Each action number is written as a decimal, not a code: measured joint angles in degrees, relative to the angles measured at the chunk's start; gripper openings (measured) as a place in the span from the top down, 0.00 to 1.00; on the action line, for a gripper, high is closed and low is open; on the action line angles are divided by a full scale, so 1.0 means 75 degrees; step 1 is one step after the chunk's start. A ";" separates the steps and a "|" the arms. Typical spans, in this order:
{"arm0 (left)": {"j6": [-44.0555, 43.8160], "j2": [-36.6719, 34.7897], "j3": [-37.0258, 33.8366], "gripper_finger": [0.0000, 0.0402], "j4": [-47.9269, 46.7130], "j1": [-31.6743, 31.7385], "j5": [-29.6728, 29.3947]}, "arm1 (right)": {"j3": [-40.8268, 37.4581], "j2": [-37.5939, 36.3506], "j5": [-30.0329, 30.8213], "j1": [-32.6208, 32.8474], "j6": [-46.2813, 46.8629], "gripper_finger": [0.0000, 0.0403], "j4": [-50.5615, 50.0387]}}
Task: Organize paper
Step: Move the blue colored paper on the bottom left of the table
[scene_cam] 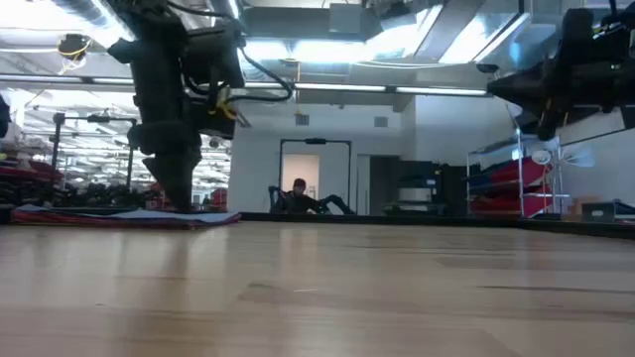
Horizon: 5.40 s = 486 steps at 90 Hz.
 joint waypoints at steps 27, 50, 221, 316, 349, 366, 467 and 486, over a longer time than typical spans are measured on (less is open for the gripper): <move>0.0546 -0.0003 -0.0199 0.68 0.0255 0.0091 -0.0389 | 0.0000 0.0000 -0.0002 0.0000 0.0002 1.00 0.0000; 0.0554 -0.0003 -0.0332 0.65 0.0341 0.0137 -0.0431 | 0.0000 0.0000 0.0000 0.0000 0.0002 1.00 0.0003; 0.0420 0.1361 0.1154 0.98 0.2810 0.0653 0.2133 | 0.0003 0.0101 -0.0762 0.0003 0.0066 1.00 0.2445; 0.0529 0.4851 0.4285 1.00 0.4196 0.0537 0.2168 | 0.5629 0.4498 -0.1131 0.0003 -0.2079 1.00 -0.2560; 0.0747 0.3966 0.5327 1.00 0.0620 0.1077 0.1863 | 0.5660 0.4503 -0.1131 0.0003 -0.2169 1.00 -0.2936; 0.1055 0.4010 0.4964 1.00 -0.0970 0.1303 0.1330 | 0.5660 0.4656 -0.1128 0.0003 -0.2134 1.00 -0.3423; -0.1446 0.3623 0.4144 1.00 0.3238 0.1189 0.3046 | 0.5660 0.5340 -0.1466 0.0003 -0.1932 0.95 -0.4030; -0.1503 0.2872 0.4150 1.00 0.4279 0.1209 0.3257 | 0.5659 0.5571 -0.1686 0.0000 -0.2117 0.95 -0.3892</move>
